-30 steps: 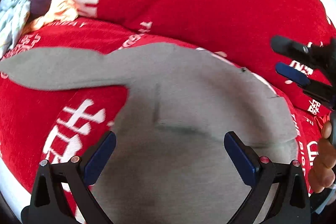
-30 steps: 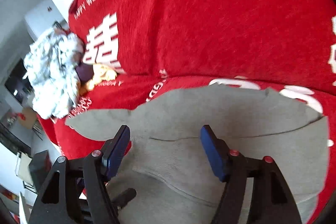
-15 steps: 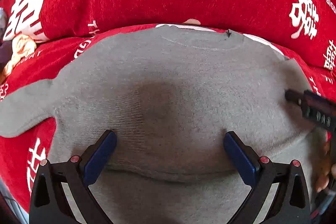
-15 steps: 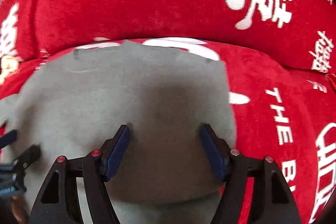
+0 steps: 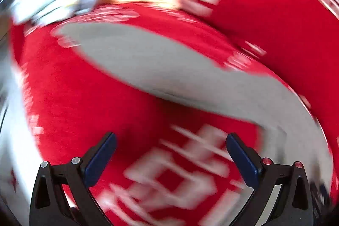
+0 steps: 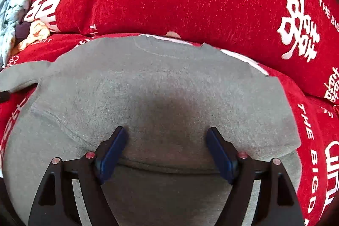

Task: Fold small clothes
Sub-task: 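Grasp the other sleeve cuff with the left gripper and lift it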

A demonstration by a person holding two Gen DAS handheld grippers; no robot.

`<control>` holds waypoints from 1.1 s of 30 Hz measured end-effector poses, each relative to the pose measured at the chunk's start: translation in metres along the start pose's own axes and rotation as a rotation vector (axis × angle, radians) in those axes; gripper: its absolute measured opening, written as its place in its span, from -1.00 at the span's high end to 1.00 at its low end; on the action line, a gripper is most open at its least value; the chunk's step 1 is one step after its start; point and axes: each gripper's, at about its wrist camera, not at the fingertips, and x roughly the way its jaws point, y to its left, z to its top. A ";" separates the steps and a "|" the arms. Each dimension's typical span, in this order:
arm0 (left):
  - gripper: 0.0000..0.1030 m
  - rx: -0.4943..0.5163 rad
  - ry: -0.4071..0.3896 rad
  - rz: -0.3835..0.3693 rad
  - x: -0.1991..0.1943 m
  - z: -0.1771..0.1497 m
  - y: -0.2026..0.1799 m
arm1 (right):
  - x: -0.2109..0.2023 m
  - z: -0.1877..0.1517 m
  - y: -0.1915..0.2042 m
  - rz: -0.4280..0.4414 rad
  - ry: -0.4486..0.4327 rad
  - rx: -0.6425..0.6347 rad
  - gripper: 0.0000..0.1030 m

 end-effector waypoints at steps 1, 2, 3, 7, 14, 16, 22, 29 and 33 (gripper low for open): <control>-1.00 -0.064 -0.002 0.026 0.004 0.010 0.025 | 0.001 -0.001 -0.003 0.016 0.000 0.015 -0.60; -1.00 -0.106 0.006 0.029 0.010 0.017 0.040 | 0.000 -0.002 -0.004 0.027 0.000 0.024 -0.60; -1.00 -0.149 0.016 0.033 0.017 0.027 0.054 | 0.000 -0.003 -0.005 0.034 -0.003 0.028 -0.60; -1.00 -0.238 0.007 0.041 0.038 0.059 0.086 | 0.001 -0.002 -0.004 0.001 -0.009 0.009 -0.61; -1.00 -0.133 -0.023 0.147 0.073 0.106 0.078 | 0.001 -0.004 -0.002 -0.001 -0.009 0.008 -0.61; -1.00 -0.094 -0.037 0.174 0.080 0.114 0.074 | 0.000 -0.003 -0.001 -0.011 -0.004 0.005 -0.62; -0.43 -0.070 -0.128 0.129 0.080 0.124 0.079 | -0.011 0.010 0.013 0.002 0.002 0.011 -0.62; 0.74 -0.100 -0.120 -0.015 0.066 0.129 0.100 | -0.008 0.053 0.069 0.034 -0.023 -0.077 -0.62; 0.74 -0.086 -0.187 -0.045 0.041 0.125 0.104 | 0.013 0.075 0.118 0.073 0.013 -0.139 -0.62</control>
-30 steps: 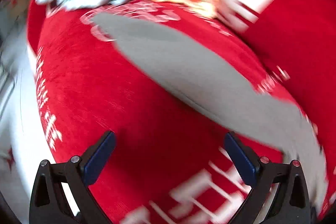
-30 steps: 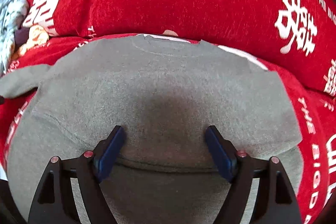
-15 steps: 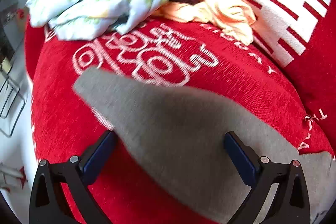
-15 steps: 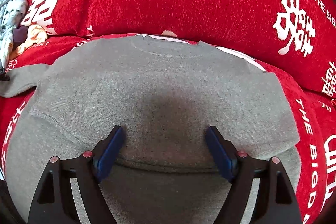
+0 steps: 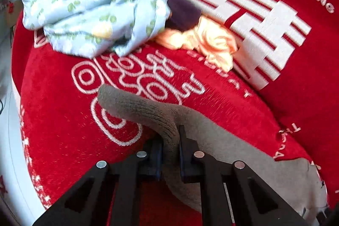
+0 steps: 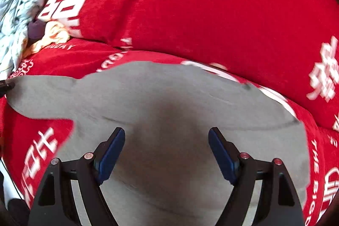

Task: Fold small clothes
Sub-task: 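Grasp the other sleeve cuff with the left gripper and lift it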

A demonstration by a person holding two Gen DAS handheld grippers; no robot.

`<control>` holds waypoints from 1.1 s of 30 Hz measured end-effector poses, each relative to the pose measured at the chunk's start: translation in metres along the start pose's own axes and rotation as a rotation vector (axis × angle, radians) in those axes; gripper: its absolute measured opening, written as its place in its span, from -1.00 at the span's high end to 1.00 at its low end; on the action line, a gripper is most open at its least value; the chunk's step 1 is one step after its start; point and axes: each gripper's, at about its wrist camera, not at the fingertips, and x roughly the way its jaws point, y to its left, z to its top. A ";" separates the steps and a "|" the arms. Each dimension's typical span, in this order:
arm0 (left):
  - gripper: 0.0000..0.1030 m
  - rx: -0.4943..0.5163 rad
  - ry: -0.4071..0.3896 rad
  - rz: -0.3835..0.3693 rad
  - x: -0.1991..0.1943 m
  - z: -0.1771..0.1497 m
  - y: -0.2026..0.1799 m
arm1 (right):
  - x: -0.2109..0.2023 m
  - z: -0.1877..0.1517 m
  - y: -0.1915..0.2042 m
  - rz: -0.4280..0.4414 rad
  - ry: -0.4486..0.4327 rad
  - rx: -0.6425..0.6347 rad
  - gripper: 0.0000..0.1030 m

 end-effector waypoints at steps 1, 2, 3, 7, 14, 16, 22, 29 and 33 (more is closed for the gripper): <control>0.74 0.004 -0.018 -0.004 -0.006 0.000 0.000 | 0.009 0.006 0.013 0.005 0.019 -0.020 -0.62; 0.74 0.006 -0.030 -0.009 -0.009 0.000 0.001 | 0.018 0.009 0.024 0.003 0.036 -0.037 -0.62; 0.74 0.007 -0.044 -0.016 -0.014 0.001 0.002 | 0.025 0.012 0.034 -0.002 0.051 -0.052 -0.62; 0.74 0.011 -0.051 -0.033 -0.017 -0.002 0.007 | 0.054 0.022 0.080 -0.055 0.083 -0.112 -0.62; 0.25 -0.067 0.076 -0.073 0.018 -0.012 0.031 | 0.061 0.021 0.132 -0.052 0.059 -0.203 -0.62; -0.73 -0.086 0.056 -0.109 0.013 -0.010 0.033 | 0.061 0.019 0.140 -0.084 0.033 -0.235 -0.62; -1.00 -0.078 0.024 -0.026 0.018 -0.012 0.031 | 0.063 0.019 0.139 -0.065 0.031 -0.213 -0.64; 0.64 -0.083 0.035 -0.018 0.023 -0.006 0.035 | 0.064 0.019 0.136 -0.049 0.032 -0.189 -0.66; 0.72 -0.103 0.035 -0.039 0.019 -0.004 0.039 | 0.064 0.018 0.138 -0.060 0.025 -0.197 -0.66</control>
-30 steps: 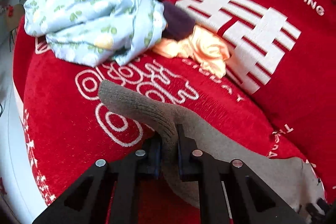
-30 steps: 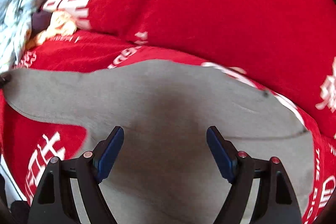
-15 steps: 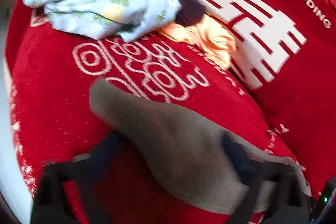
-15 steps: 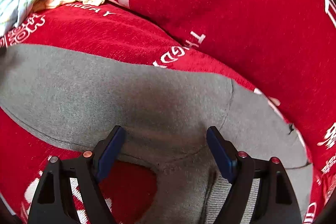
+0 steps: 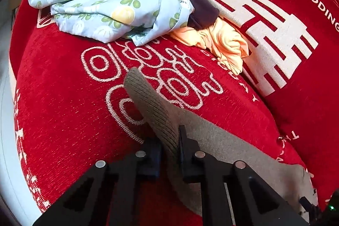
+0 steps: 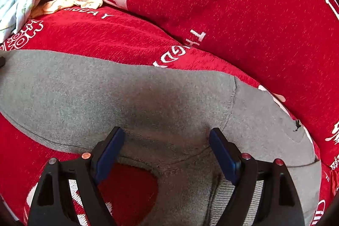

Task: Fold small clothes
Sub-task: 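Grasp the other sleeve cuff with the left gripper and lift it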

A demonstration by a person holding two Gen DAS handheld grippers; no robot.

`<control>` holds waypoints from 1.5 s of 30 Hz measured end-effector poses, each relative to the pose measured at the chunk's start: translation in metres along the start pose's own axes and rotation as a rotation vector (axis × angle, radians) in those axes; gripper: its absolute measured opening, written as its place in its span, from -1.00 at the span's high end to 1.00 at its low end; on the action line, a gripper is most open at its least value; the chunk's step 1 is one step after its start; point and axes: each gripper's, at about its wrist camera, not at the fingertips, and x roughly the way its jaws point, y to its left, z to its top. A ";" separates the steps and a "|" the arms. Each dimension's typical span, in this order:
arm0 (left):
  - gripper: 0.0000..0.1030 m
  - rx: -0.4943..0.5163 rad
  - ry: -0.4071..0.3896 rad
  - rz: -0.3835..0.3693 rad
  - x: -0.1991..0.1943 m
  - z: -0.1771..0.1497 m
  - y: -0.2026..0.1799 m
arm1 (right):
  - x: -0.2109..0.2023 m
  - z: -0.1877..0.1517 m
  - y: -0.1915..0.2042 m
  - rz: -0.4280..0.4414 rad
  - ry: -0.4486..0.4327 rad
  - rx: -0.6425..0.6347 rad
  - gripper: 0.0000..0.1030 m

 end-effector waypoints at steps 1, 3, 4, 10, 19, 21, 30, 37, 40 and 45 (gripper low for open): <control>0.72 0.004 -0.011 0.001 -0.003 0.000 -0.001 | 0.000 0.000 0.000 -0.001 0.000 -0.001 -0.66; 0.72 0.033 -0.054 0.017 -0.015 0.000 -0.007 | -0.001 0.001 0.000 -0.001 0.003 -0.002 -0.66; 0.73 0.055 -0.077 0.030 -0.021 0.000 -0.012 | -0.002 0.002 0.000 -0.004 0.006 -0.002 -0.66; 0.73 0.150 -0.161 0.104 -0.044 0.002 -0.029 | 0.000 0.011 0.008 -0.020 0.026 0.002 -0.66; 0.73 0.136 -0.096 0.087 -0.037 0.009 -0.024 | 0.005 0.026 0.019 0.081 0.063 0.110 -0.67; 0.73 0.133 -0.072 0.084 -0.031 0.010 -0.023 | 0.014 0.033 0.024 0.063 0.110 0.117 -0.67; 0.73 0.156 -0.091 0.085 -0.039 0.018 -0.031 | -0.037 0.040 0.073 0.322 0.023 -0.074 -0.66; 0.73 0.224 -0.117 0.101 -0.058 0.018 -0.064 | -0.076 -0.001 0.002 0.262 -0.033 -0.036 -0.67; 0.73 0.253 -0.111 0.107 -0.064 0.017 -0.083 | -0.084 -0.032 -0.042 0.197 -0.043 -0.035 -0.67; 0.73 0.299 -0.075 0.098 -0.072 0.012 -0.126 | -0.080 -0.074 -0.094 0.164 0.011 0.033 -0.67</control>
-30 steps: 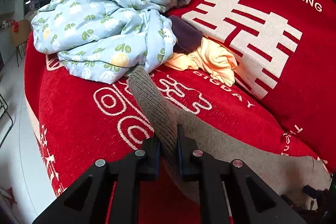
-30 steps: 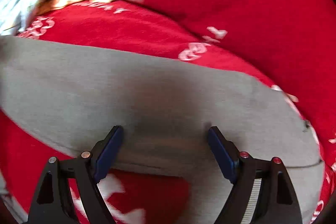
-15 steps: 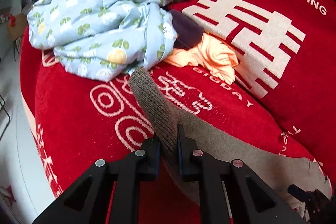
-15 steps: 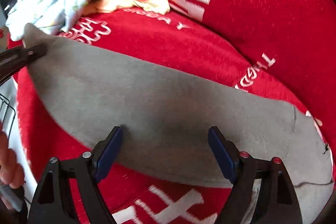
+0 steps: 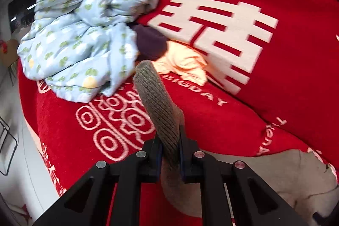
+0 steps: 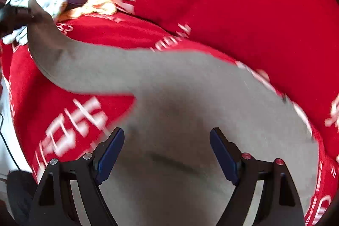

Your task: Fold small clothes

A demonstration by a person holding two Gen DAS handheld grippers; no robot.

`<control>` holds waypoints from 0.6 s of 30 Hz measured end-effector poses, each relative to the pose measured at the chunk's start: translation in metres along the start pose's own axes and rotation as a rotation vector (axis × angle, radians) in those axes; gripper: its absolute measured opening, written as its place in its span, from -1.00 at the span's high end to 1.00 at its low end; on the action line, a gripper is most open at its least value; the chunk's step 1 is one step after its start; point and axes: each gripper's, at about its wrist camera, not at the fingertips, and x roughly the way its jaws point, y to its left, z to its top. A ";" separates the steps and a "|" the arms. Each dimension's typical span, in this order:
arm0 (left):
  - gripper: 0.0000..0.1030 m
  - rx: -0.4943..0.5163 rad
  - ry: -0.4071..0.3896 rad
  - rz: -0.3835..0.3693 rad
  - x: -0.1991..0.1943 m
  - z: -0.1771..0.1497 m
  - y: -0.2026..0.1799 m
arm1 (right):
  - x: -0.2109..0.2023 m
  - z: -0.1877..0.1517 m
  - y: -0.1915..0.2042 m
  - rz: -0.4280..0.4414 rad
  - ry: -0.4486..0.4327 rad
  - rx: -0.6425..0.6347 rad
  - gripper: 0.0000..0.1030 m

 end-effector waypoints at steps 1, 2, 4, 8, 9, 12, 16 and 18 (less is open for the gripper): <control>0.73 0.011 0.004 -0.003 -0.004 0.000 -0.009 | 0.000 -0.007 -0.006 -0.012 0.000 0.008 -0.67; 0.73 0.024 0.008 -0.007 -0.007 0.000 -0.017 | -0.001 -0.010 -0.009 -0.021 -0.001 0.010 -0.67; 0.73 0.072 0.014 -0.012 -0.015 -0.003 -0.040 | -0.003 -0.020 -0.019 -0.035 -0.007 0.027 -0.67; 0.73 0.154 0.004 -0.014 -0.030 -0.010 -0.080 | -0.014 -0.036 -0.035 -0.041 -0.030 0.059 -0.67; 0.73 0.171 0.007 -0.017 -0.034 -0.013 -0.091 | -0.016 -0.040 -0.039 -0.045 -0.034 0.060 -0.67; 0.73 0.208 0.014 -0.023 -0.040 -0.019 -0.119 | -0.024 -0.057 -0.057 -0.056 -0.045 0.075 -0.67; 0.73 0.256 0.020 -0.040 -0.049 -0.030 -0.156 | -0.030 -0.081 -0.086 -0.041 -0.037 0.147 -0.67; 0.73 0.280 0.021 -0.048 -0.054 -0.037 -0.173 | -0.030 -0.087 -0.093 -0.038 -0.036 0.163 -0.67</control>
